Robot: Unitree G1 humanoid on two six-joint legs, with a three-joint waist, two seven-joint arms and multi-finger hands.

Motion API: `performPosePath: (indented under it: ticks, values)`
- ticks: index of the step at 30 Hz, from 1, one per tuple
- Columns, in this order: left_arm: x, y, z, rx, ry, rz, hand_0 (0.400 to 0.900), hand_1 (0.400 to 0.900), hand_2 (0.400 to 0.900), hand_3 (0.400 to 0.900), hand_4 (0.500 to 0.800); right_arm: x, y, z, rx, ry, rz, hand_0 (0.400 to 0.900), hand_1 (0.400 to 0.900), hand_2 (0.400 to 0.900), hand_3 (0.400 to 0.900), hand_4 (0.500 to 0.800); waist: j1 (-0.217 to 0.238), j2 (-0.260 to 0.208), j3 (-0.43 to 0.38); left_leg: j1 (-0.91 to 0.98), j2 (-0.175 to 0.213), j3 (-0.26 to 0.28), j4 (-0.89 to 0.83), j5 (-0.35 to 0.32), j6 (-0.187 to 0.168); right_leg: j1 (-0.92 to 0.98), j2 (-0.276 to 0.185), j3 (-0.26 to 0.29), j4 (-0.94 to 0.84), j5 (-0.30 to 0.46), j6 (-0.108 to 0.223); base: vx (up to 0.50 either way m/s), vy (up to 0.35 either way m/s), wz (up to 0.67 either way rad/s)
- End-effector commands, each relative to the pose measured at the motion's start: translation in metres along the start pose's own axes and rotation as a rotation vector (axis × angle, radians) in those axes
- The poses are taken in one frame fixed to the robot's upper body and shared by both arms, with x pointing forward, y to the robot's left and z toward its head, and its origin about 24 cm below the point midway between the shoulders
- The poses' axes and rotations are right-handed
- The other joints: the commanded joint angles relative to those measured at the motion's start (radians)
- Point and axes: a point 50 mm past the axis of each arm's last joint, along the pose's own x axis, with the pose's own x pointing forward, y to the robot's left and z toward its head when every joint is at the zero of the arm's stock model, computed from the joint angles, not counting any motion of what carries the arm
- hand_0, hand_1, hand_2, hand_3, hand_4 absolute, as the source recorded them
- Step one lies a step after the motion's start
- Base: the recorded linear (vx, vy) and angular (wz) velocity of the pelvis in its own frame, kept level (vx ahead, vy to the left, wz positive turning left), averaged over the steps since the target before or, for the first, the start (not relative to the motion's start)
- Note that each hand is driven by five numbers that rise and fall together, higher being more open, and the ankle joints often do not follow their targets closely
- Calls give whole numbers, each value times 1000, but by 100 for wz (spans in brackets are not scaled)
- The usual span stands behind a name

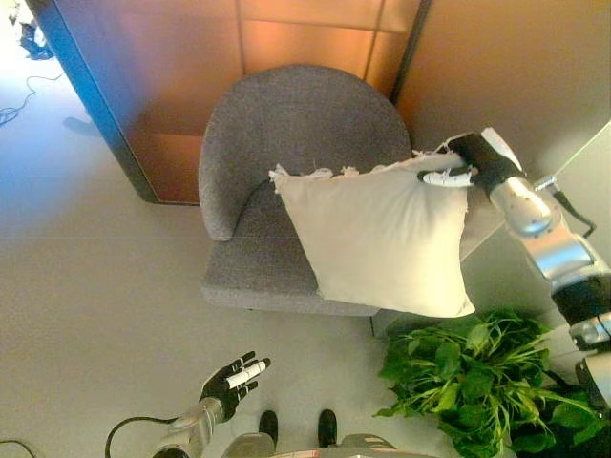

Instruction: Pick up the pillow and put it on the sofa.

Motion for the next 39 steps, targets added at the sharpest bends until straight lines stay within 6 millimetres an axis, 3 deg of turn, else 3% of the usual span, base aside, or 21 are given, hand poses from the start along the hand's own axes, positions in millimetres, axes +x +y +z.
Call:
performPosePath:
  ticks: [1, 5, 6, 7, 11, 17, 30, 34, 39]
  values:
    - [4, -1, 7, 154, 36, -56, 900, 900, 900, 900, 800, 10, -91, 86, 45, -226, -265, 400, 400, 400, 400, 500, 48, -45, -142, -22, 14, -11, 45, -77, -48, 12, -33, -66, 86, -97, 44, 65, 1, 25]
    - [6, -7, 7, 186, 59, -78, 900, 900, 900, 900, 800, 22, -94, 91, 34, -152, -240, 400, 400, 400, 400, 500, 77, -49, -147, -22, 10, -34, 45, -73, -53, 25, -40, -92, 78, -96, 43, 72, 2, 22]
    - [6, -8, 6, 197, 68, -84, 900, 900, 900, 900, 800, 24, -95, 92, 30, -139, -244, 427, 427, 427, 427, 516, 84, -49, -148, -21, 10, -40, 44, -71, -55, 27, -41, -99, 77, -95, 44, 71, -4, 16]
    - [6, -9, 5, 203, 74, -88, 900, 900, 900, 900, 800, 26, -96, 94, 28, -133, -244, 900, 900, 900, 900, 800, 89, -50, -149, -21, 11, -42, 43, -69, -55, 30, -43, -104, 75, -95, 44, 77, -3, 16]
    - [6, -9, 0, 229, 108, -114, 900, 900, 900, 900, 800, 30, -104, 98, 13, -108, -268, 900, 900, 900, 900, 800, 111, -52, -150, -22, 7, -61, 40, -65, -56, 38, -44, -122, 69, -95, 43, 64, -4, 14]
    - [7, -13, -1, 240, 118, -131, 900, 900, 900, 900, 800, 34, -100, 101, 29, -76, -273, 900, 900, 900, 900, 800, 120, -51, -144, -23, 4, -72, 42, -64, -53, 38, -46, -126, 72, -96, 41, 23, 0, 6]
    - [7, -15, -1, 212, 107, -143, 900, 900, 900, 900, 800, 36, -89, 68, 199, 29, -257, 900, 900, 900, 900, 800, 96, -36, -131, -14, 2, -60, 33, -68, -47, 32, -44, -100, 67, -92, 41, -11, -1, -5]
    - [8, -13, 1, 194, 101, -125, 900, 900, 900, 900, 800, 34, -77, 45, 374, 60, -247, 900, 900, 900, 900, 800, 75, -27, -124, -15, 6, -45, 33, -72, -47, 22, -44, -85, 74, -93, 42, -37, 14, -12]
    - [7, -9, -1, 151, 88, -81, 900, 900, 900, 900, 800, 20, -26, -27, 654, 197, -188, 900, 900, 900, 900, 800, 42, -11, -113, -9, 8, -26, 30, -78, -42, 15, -43, -62, 79, -95, 42, -36, 19, -15]
